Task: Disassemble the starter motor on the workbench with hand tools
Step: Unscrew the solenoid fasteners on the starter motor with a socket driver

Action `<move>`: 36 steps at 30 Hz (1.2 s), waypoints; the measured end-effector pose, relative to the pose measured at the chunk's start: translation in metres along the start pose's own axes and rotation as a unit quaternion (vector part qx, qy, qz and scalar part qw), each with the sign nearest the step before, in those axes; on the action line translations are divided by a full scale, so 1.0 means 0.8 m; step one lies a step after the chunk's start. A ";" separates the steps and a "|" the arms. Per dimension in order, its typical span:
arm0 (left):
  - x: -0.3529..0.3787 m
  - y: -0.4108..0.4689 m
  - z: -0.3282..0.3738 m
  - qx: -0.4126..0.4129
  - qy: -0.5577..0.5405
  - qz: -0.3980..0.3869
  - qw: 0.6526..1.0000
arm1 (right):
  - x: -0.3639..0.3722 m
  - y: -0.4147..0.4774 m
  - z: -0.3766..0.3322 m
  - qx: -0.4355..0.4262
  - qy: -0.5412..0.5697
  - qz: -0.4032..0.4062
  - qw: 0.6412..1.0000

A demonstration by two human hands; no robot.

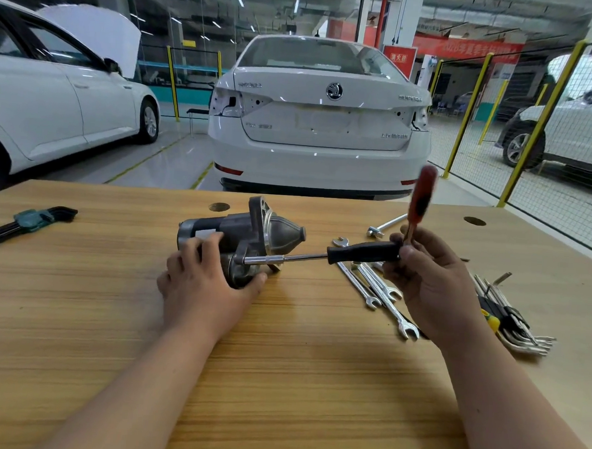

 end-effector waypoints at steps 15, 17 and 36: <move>0.003 -0.002 0.000 0.042 0.019 0.002 0.999 | 0.008 -0.002 0.002 -0.022 -0.184 0.075 0.980; 0.003 -0.002 0.000 0.042 0.016 0.001 0.999 | 0.013 -0.002 0.004 0.017 -0.214 0.079 0.974; 0.002 -0.001 0.000 0.043 0.028 -0.020 0.998 | 0.025 -0.008 -0.020 -0.092 -0.294 0.042 0.951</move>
Point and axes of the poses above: each hand's wrist, its own y-axis towards the middle knuckle, its own x-axis out of the palm, z = x × y, the point moved 1 cm from there along y, towards the middle knuckle, and after that the axes turned 9 degrees about z, right-handed, at the moved point
